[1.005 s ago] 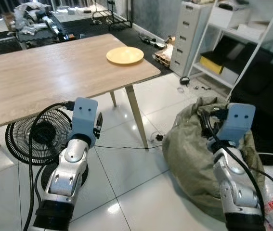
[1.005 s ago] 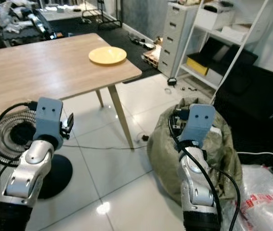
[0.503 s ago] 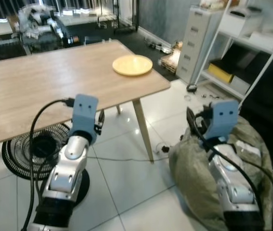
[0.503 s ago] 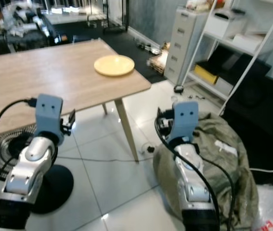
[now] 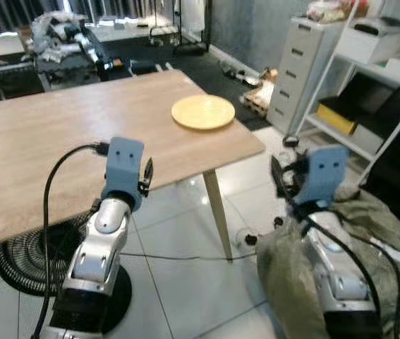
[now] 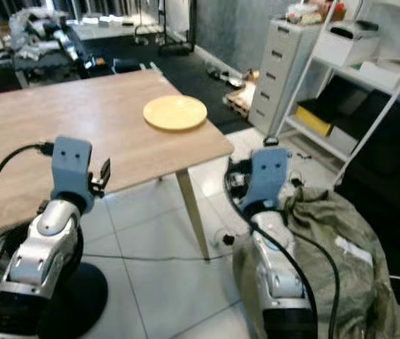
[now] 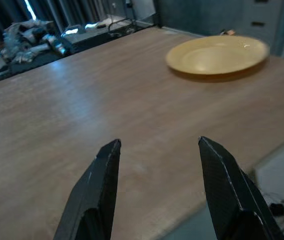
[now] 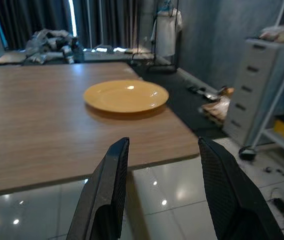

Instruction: Setting the table

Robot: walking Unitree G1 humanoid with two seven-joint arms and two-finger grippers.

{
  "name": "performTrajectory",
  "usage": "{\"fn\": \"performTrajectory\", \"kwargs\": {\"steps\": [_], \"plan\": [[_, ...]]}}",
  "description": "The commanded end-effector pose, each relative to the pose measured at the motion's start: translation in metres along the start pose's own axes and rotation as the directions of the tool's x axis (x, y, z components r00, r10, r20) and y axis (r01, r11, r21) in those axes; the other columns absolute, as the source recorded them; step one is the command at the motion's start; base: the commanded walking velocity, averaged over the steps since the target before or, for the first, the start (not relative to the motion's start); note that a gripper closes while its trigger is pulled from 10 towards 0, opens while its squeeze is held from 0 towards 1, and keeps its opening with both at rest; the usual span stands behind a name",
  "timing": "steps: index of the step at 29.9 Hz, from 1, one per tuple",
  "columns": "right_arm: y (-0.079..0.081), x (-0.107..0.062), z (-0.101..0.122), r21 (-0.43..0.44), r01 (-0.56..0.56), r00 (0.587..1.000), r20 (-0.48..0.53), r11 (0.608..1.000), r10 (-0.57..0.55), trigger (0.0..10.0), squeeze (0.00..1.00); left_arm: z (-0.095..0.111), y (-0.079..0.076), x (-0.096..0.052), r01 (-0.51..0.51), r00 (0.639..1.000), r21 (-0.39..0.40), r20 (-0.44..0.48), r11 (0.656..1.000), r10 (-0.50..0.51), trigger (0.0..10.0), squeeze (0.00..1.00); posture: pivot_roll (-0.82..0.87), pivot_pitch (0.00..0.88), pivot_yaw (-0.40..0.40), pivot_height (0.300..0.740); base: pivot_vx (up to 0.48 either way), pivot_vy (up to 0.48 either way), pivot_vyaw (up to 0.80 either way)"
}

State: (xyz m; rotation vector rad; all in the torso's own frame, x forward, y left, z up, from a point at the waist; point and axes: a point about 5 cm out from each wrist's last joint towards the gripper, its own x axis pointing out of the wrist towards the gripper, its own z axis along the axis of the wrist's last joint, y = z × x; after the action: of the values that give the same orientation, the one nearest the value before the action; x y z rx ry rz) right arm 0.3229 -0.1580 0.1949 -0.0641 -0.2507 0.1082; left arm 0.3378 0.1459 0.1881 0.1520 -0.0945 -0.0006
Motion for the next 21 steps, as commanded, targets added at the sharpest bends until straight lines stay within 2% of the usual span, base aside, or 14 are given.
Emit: {"fn": "performTrajectory", "kwargs": {"steps": [1,21], "plan": [[-0.0054,-0.002,-0.0024,0.01,0.018,1.0,-0.007,1.0,-0.018,10.0,0.0,-0.0031,-0.0026,-0.0004,0.01,1.0,-0.001,-0.011,1.0,-0.01,10.0,0.0,-0.02,0.0,0.102,0.74,0.48,0.0,0.0],[-0.004,-0.0016,-0.002,0.013,0.016,1.0,-0.004,1.0,-0.016,10.0,0.0,-0.003,-0.003,0.001,0.015,1.0,-0.005,-0.01,1.0,-0.015,10.0,0.0,-0.02,0.0,0.104,0.74,0.48,0.0,0.0]]}}
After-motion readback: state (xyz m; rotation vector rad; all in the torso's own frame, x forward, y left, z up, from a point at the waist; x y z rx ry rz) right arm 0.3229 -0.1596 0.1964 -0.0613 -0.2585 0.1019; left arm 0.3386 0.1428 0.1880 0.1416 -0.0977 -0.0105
